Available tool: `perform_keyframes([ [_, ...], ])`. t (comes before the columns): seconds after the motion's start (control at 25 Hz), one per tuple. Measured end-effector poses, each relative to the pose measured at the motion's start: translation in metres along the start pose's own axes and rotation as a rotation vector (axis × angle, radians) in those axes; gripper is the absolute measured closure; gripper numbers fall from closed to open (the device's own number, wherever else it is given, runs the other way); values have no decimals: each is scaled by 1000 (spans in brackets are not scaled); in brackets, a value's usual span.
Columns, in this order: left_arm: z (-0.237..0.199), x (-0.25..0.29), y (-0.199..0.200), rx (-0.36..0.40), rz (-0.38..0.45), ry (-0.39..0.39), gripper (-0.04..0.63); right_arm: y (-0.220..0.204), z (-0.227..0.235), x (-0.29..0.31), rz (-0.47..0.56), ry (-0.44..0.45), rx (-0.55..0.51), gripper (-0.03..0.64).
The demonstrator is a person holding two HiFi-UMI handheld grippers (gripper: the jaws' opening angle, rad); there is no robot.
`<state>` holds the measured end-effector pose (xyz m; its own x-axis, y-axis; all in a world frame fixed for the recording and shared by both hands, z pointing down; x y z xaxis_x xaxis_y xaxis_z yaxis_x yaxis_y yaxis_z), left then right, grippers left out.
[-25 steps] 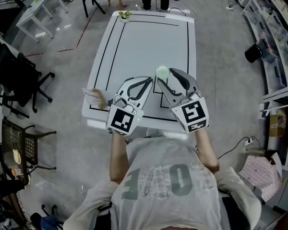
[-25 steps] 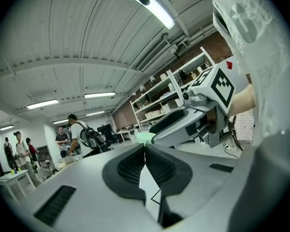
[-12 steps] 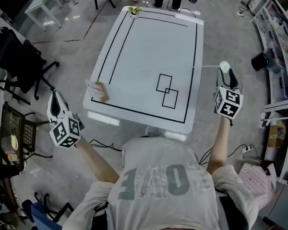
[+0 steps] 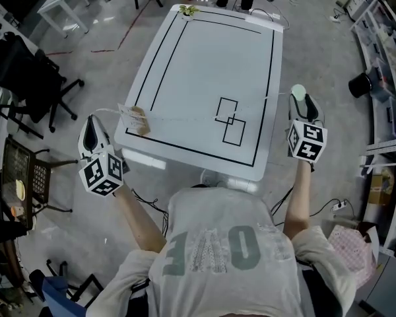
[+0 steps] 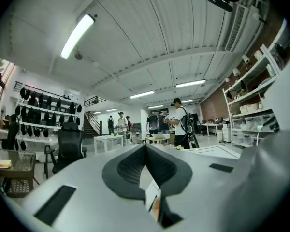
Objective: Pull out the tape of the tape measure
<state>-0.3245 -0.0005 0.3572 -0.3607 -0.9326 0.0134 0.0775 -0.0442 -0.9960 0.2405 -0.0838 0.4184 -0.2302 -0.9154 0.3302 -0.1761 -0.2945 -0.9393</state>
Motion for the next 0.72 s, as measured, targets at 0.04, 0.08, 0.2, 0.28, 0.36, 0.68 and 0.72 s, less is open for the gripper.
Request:
perform_keyframes([
  [0.04, 10, 1, 0, -12, -7, -23, 568, -3, -4, 2, -11, 12, 1, 407],
  [0.08, 22, 3, -1, -18, -13, -52, 568, -7, -8, 4, -24, 24, -1, 407],
  [0.2, 62, 6, -2, -11, -24, -148, 568, -15, -20, 9, -59, 51, -13, 407],
  [0.28, 85, 9, -3, -10, -34, -199, 568, -20, -27, 12, -76, 63, -13, 407],
  [0.36, 102, 12, -9, -11, -56, -232, 568, -27, -35, 15, -97, 80, -6, 407],
  [0.68, 144, 15, -70, 21, -225, -291, 568, -65, -55, 24, -186, 137, 49, 407],
  [0.72, 148, 15, -77, 23, -245, -297, 568, -69, -58, 27, -196, 144, 53, 407],
])
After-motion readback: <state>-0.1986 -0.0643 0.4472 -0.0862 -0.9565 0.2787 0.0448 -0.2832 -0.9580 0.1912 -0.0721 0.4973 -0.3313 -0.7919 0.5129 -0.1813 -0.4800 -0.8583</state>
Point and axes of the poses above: the fingertips, and each gripper's own axes: x forward along the fingers, z to its right, y out of its top, the point moved 6 cm from there along -x, backward along the fingers, and after that the axes turned 11 degrees about y, right-handed, at the moved point
